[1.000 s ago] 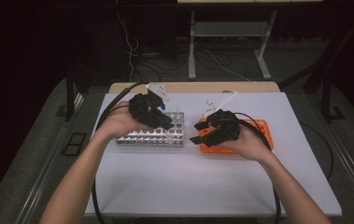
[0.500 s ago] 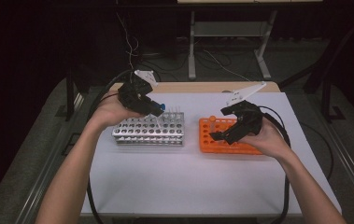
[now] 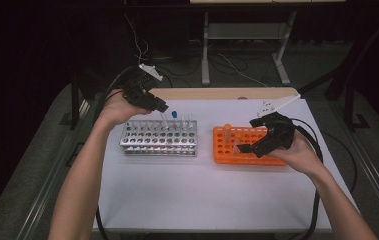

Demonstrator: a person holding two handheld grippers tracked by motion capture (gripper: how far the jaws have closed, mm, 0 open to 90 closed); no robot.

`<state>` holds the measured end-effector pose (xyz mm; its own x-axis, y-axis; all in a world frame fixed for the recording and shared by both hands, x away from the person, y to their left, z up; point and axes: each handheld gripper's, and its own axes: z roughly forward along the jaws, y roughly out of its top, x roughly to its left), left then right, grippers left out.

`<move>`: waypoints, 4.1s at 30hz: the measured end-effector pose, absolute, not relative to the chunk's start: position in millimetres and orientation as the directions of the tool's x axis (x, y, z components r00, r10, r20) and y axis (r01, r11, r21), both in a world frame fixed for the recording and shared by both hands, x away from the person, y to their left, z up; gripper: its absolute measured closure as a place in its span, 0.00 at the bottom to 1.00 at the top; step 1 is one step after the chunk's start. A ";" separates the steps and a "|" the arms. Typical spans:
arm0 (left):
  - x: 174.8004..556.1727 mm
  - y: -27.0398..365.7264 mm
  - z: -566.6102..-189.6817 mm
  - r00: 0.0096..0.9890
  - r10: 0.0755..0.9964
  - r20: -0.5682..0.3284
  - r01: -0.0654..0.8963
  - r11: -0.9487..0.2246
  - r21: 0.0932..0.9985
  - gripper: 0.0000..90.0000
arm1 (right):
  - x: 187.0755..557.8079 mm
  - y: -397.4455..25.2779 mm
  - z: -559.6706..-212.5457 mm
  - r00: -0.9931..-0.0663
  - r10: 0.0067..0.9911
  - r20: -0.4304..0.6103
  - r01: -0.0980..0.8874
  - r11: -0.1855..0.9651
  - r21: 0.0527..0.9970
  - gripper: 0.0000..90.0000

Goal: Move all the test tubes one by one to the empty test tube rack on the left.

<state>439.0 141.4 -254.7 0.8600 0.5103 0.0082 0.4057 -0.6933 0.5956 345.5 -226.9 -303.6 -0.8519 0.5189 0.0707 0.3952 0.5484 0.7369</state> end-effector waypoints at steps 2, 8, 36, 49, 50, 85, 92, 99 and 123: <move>444.7 142.3 -256.9 0.850 0.527 0.002 0.421 -0.681 0.600 0.82 | 345.7 -229.0 -305.5 -0.849 0.522 0.074 0.401 0.547 0.735 0.00; 459.0 143.7 -263.6 0.825 0.565 -0.011 0.455 -0.653 0.605 0.82 | 345.4 -233.3 -310.1 -0.845 0.529 0.082 0.410 0.541 0.734 0.00; 477.5 130.4 -300.6 0.815 0.578 -0.042 0.496 -0.657 0.568 0.82 | 343.5 -245.8 -324.1 -0.834 0.541 0.109 0.431 0.515 0.741 0.00; 476.0 132.6 -317.5 0.813 0.578 -0.076 0.511 -0.644 0.569 0.72 | 346.2 -247.2 -335.8 -0.825 0.552 0.120 0.449 0.513 0.731 0.00; 475.6 132.4 -317.5 0.811 0.580 -0.079 0.514 -0.641 0.570 0.68 | 346.7 -247.1 -337.2 -0.824 0.553 0.121 0.451 0.513 0.730 0.00; 392.1 150.0 -282.9 0.804 0.591 -0.065 0.466 -0.558 0.687 0.00 | 360.8 -230.0 -373.1 -0.815 0.567 0.125 0.479 0.537 0.694 0.00; 376.4 153.9 -291.2 0.810 0.583 -0.066 0.453 -0.550 0.702 0.00 | 364.3 -224.7 -376.8 -0.809 0.578 0.104 0.477 0.542 0.692 0.19; 368.0 153.9 -299.6 0.814 0.577 -0.067 0.446 -0.547 0.708 0.00 | 366.7 -217.8 -383.1 -0.819 0.568 0.086 0.464 0.566 0.682 0.36; 356.6 140.2 -305.2 0.848 0.527 -0.053 0.411 -0.592 0.694 0.00 | 365.1 -209.6 -388.1 -0.822 0.569 0.030 0.438 0.597 0.672 0.82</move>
<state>356.6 140.2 -305.2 0.8479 0.5275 -0.0527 0.4111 -0.5915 0.6937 365.1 -209.6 -388.1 -0.8216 0.5693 0.0297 0.4382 0.5974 0.6717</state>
